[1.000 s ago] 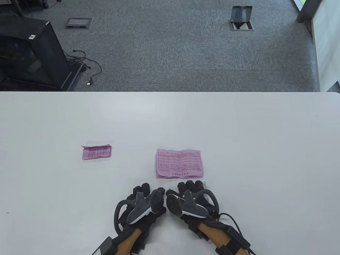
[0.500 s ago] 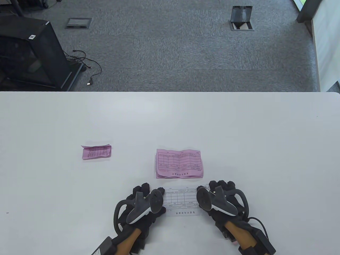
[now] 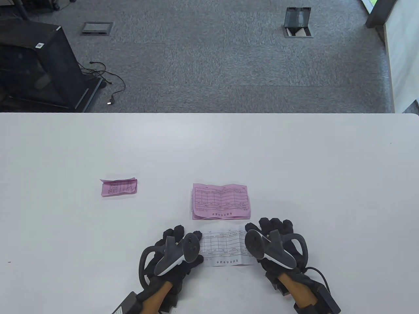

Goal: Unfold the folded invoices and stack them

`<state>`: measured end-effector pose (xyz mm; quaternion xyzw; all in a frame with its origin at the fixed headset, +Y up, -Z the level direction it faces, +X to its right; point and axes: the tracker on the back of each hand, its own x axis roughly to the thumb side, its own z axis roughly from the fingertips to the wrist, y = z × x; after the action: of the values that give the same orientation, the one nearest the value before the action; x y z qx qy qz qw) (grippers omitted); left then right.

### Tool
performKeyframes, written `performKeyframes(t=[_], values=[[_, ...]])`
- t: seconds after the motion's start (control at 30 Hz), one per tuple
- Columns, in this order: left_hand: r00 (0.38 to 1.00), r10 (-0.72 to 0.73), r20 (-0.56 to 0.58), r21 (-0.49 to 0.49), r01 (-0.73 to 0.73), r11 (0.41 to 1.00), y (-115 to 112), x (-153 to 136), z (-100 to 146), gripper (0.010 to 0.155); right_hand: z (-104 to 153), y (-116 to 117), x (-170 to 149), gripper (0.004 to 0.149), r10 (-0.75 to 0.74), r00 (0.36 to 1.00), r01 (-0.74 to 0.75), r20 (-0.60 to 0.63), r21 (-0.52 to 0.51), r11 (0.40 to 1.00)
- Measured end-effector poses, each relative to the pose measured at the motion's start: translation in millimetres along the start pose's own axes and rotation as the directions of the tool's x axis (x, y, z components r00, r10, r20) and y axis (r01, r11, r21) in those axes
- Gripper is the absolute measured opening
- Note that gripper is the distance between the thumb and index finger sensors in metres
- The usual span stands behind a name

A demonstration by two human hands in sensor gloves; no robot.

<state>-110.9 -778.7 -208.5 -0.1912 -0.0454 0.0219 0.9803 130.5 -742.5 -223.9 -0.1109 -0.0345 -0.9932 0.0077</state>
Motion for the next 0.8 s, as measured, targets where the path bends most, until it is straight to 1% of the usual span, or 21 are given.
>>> performKeyframes(t=[0.07,0.13,0.17,0.23,0.3,0.4,0.53,0.6,0.73,0.8], values=[[1.0,0.0,0.001,-0.001,0.0,1.0,0,0,0,0.073,0,-9,11,0.058,-0.067,0.997,0.068,0.034,-0.023,0.997],[1.0,0.0,0.004,-0.002,0.0,1.0,0,0,0,0.073,-2,-14,28,0.058,-0.092,0.992,0.094,0.09,-0.018,0.995],[1.0,0.001,0.005,-0.002,-0.001,1.0,0,0,0,0.073,-3,-14,35,0.058,-0.084,0.991,0.086,0.103,-0.01,0.996],[1.0,0.0,0.006,-0.003,0.0,1.0,0,0,0,0.073,-8,-10,54,0.059,-0.02,0.991,0.017,0.13,0.023,1.0],[1.0,-0.005,0.007,-0.003,0.005,1.0,0,1,-1,0.073,-13,-2,75,0.059,0.043,0.985,-0.051,0.167,0.045,0.998],[1.0,-0.011,0.01,-0.004,0.011,1.0,0,1,-1,0.073,-18,11,92,0.062,0.074,0.979,-0.092,0.191,0.084,0.992],[1.0,-0.013,0.012,-0.006,0.014,1.0,0,1,-1,0.073,-22,25,97,0.064,0.1,0.973,-0.124,0.207,0.11,0.986],[1.0,-0.015,0.012,-0.004,0.015,1.0,0,2,-1,0.073,-22,26,93,0.063,0.077,0.977,-0.098,0.2,0.102,0.99],[1.0,-0.016,0.011,-0.004,0.016,1.0,0,2,-1,0.073,-20,25,82,0.06,0.128,0.975,-0.145,0.182,0.087,0.985],[1.0,-0.015,0.01,-0.004,0.015,1.0,0,2,-1,0.073,-18,24,69,0.06,0.143,0.978,-0.158,0.154,0.089,0.983]])
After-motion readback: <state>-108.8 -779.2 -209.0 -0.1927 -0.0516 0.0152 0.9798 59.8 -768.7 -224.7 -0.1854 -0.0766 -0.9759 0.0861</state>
